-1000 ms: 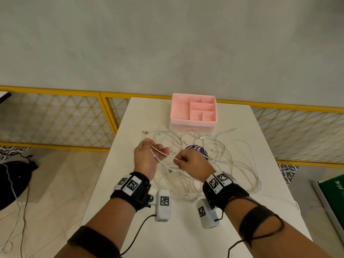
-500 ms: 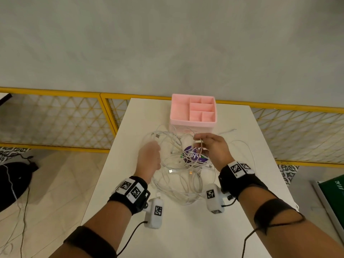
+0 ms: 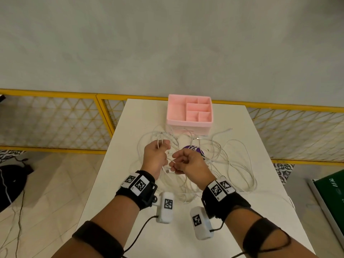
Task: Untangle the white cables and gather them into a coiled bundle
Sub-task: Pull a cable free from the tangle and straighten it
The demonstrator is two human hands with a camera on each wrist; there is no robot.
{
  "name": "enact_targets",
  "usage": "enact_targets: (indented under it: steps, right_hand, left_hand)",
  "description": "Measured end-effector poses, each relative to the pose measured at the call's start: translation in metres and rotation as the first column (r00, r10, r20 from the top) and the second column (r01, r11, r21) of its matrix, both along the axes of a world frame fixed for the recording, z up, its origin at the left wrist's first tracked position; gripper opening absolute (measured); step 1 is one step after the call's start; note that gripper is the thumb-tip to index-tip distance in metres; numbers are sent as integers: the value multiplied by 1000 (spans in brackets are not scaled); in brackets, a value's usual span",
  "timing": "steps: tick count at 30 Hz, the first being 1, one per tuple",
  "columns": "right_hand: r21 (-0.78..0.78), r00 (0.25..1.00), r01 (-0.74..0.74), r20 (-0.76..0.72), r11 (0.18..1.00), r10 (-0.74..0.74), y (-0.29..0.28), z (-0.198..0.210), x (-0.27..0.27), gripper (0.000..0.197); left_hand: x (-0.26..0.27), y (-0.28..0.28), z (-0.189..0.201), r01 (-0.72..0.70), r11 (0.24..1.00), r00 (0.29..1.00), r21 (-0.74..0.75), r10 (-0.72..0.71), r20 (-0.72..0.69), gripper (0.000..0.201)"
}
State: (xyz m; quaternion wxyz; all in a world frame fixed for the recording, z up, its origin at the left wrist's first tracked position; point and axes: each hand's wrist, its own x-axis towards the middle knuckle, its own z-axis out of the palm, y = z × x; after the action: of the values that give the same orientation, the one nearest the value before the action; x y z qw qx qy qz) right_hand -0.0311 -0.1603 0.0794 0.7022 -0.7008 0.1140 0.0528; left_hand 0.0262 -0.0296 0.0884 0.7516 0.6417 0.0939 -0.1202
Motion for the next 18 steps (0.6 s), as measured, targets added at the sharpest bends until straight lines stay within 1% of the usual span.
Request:
enact_targets:
  steps: [2,4,5,7,9,10,12,13,14,16,17,18]
  right_hand:
    - [61,993,116,4,991,-116,1,-1,0,21]
    - [140,976,210,18,968,-215,-3,1,4,21]
    - [162,977,206,28,965,-213,-5,2,5,21]
    - [153,993,103,45,983,-111,-7,5,5,23]
    - [108,999,18,48,994,-23,-4,6,2,22]
    - [97,999,12,41,995,-16,-3,4,1,20]
    - [121,999,38,2,992,-38,-3,0,0,10]
    - [161,997,67,-38,985,-61,-4,0,1,13]
    - [236,992,109,-94,966,-89,-5,1,4,20]
    - [422,972,212,-185,882,-145,-10,10,14,30]
    - [472,964,252,-203,845,-174,-14,16,20,33]
    - [493,958,278,-201,824,-202,-18,24,25,35]
  left_hand:
    - [-1,2,-7,7,995,1000,96,-8,19,20]
    - [-4,3,-12,-4,992,999,126,0,32,27]
    - [-7,4,-13,-11,993,1000,121,7,30,28]
    - [-11,3,-12,-15,997,1000,80,15,0,28]
    - [-12,2,-8,-3,999,1000,41,4,-19,19]
    - [-12,2,-6,8,999,1000,41,-8,-13,14]
    - [-11,3,-3,39,997,999,68,-41,27,7]
    - [-11,3,-3,57,995,997,83,-61,51,7]
    - [-12,4,-2,77,992,994,99,-84,70,8]
    - [-15,4,-4,139,982,983,125,-152,103,6]
    - [-18,4,-6,172,975,974,142,-190,123,5]
    - [-20,5,-9,193,968,967,160,-215,136,5]
